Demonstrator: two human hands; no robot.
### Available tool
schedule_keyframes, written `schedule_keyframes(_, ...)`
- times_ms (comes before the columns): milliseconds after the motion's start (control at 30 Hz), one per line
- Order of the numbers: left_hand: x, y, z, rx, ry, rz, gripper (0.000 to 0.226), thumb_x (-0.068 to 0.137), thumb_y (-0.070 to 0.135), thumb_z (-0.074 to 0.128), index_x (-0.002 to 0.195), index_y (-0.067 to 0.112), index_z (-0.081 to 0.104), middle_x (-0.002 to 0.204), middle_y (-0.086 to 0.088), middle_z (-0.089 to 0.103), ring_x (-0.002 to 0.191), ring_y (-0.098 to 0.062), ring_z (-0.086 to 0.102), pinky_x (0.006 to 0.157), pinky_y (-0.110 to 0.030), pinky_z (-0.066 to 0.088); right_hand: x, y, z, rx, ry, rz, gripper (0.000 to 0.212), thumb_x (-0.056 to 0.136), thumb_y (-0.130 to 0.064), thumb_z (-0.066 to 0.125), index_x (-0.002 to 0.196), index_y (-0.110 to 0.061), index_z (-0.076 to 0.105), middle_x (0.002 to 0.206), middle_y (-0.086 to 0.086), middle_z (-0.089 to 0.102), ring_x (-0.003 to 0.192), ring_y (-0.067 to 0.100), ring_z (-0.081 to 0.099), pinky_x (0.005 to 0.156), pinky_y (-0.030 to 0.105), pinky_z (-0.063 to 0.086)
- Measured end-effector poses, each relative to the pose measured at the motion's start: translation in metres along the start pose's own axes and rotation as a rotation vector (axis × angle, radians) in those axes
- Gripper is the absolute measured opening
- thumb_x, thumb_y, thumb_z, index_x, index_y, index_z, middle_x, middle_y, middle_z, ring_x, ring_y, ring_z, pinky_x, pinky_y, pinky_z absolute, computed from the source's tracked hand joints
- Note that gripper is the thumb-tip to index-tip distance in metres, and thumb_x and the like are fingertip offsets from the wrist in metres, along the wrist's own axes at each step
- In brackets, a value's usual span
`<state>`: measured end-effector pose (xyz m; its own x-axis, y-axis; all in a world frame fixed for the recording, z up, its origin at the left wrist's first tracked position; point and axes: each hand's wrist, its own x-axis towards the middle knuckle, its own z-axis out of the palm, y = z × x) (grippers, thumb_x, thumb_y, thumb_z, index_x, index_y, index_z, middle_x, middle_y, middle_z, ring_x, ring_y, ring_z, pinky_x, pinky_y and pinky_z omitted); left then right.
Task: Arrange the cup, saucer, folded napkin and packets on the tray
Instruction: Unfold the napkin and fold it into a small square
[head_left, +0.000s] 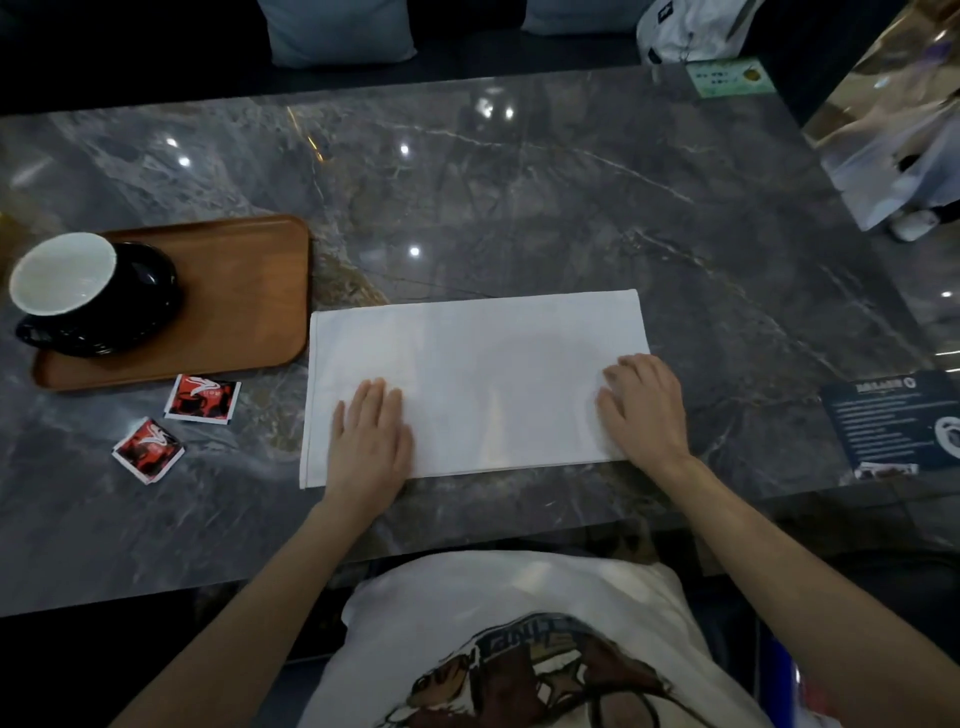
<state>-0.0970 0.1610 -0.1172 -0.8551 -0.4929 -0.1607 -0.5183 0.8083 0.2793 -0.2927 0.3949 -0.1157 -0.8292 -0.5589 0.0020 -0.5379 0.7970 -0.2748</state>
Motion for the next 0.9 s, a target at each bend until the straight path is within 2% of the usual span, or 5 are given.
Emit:
schedule_keyframes(200,0.016,0.053,0.018,0.106,-0.078,0.287,0.054,0.097,0.032,0.024,0.146,0.015,0.008,0.157,-0.005,0.004,0.144,-0.02,0.001,0.116,-0.04,0.001,0.049,-0.012,-0.014,0.165,0.004,0.172,0.038,0.09,-0.014,0.049,0.128,-0.005,0.046,0.135,0.014,0.049,0.125,0.031,0.038,0.104,0.043,0.034)
schedule_keyframes(333,0.025,0.078,0.029,0.123,-0.129,0.359,0.059,0.096,0.041,0.021,0.146,0.015,0.001,0.157,-0.003,-0.003,0.144,-0.018,-0.004,0.116,-0.04,-0.002,0.082,-0.01,-0.014,0.045,-0.175,0.157,0.055,0.094,-0.02,0.042,0.144,-0.01,0.021,0.154,0.009,0.021,0.141,0.029,0.018,0.112,0.044,0.021)
schedule_keyframes(433,0.025,0.08,0.038,0.122,-0.168,0.335,0.063,0.096,0.044,0.022,0.145,0.014,-0.004,0.157,-0.004,-0.007,0.144,-0.018,-0.007,0.116,-0.039,-0.004,0.093,-0.005,-0.01,-0.064,-0.243,0.129,0.056,0.095,-0.02,0.037,0.146,-0.011,0.015,0.156,0.008,0.017,0.143,0.025,0.013,0.115,0.043,0.015)
schedule_keyframes(767,0.025,0.076,0.043,0.121,-0.186,0.332,0.063,0.095,0.046,0.017,0.145,0.017,-0.009,0.156,-0.002,-0.012,0.143,-0.017,-0.013,0.113,-0.038,-0.011,0.119,0.005,-0.022,-0.136,-0.224,0.147,0.046,0.082,-0.031,0.059,0.119,-0.006,0.051,0.128,0.017,0.042,0.122,0.034,0.031,0.102,0.043,0.03)
schedule_keyframes(900,0.024,0.077,0.041,0.108,-0.197,0.325,0.063,0.096,0.045,0.018,0.144,0.016,-0.009,0.156,-0.002,-0.013,0.143,-0.018,-0.013,0.115,-0.04,-0.009,0.124,0.009,-0.027,0.222,-0.202,0.309,0.027,0.077,-0.017,0.063,0.101,-0.007,0.059,0.119,0.014,0.05,0.109,0.03,0.047,0.085,0.036,0.041)
